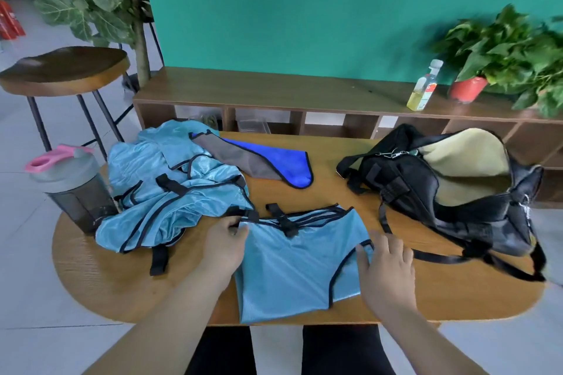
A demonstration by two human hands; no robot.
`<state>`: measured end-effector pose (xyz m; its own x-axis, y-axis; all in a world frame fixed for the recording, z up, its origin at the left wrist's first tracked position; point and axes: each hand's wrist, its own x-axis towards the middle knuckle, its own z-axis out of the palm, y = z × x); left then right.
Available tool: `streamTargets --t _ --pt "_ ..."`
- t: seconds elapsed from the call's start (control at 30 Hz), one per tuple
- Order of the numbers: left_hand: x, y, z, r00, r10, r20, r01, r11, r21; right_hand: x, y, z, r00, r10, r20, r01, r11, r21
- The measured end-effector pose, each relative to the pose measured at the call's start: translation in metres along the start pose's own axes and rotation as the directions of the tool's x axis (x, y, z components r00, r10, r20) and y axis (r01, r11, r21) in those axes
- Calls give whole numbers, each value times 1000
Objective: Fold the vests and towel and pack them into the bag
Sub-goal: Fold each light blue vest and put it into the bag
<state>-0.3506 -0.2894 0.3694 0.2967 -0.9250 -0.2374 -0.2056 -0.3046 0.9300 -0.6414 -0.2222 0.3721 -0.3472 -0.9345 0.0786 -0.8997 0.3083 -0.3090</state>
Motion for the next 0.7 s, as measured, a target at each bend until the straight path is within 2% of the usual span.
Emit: streamTargets --t 0.13,0.2,0.27,0.37,0.47,0.57,0.7 --pt "-6 -9 -4 991 33 -133 -45 995 -86 62 4 -3 983 -113 143 85 979 186" --pt "-10 -14 -5 978 70 -198 -90 991 -98 87 2 -2 975 -117 191 68 967 246" --pt "-15 -17 -4 978 63 -197 -79 994 -77 102 -2 -2 972 -100 212 34 956 293" --pt "-11 -18 -6 992 48 -114 -61 991 -119 117 -8 -3 961 -96 258 17 956 293" --pt "-1 -14 -7 993 89 -73 -90 996 -6 127 -16 1 962 -102 254 30 962 272" --pt "3 -14 -5 985 92 -145 -83 994 69 133 -18 8 954 -90 287 9 962 274" --pt "0 -20 -4 964 76 -256 -79 997 -2 131 -12 18 962 -127 243 63 965 254"
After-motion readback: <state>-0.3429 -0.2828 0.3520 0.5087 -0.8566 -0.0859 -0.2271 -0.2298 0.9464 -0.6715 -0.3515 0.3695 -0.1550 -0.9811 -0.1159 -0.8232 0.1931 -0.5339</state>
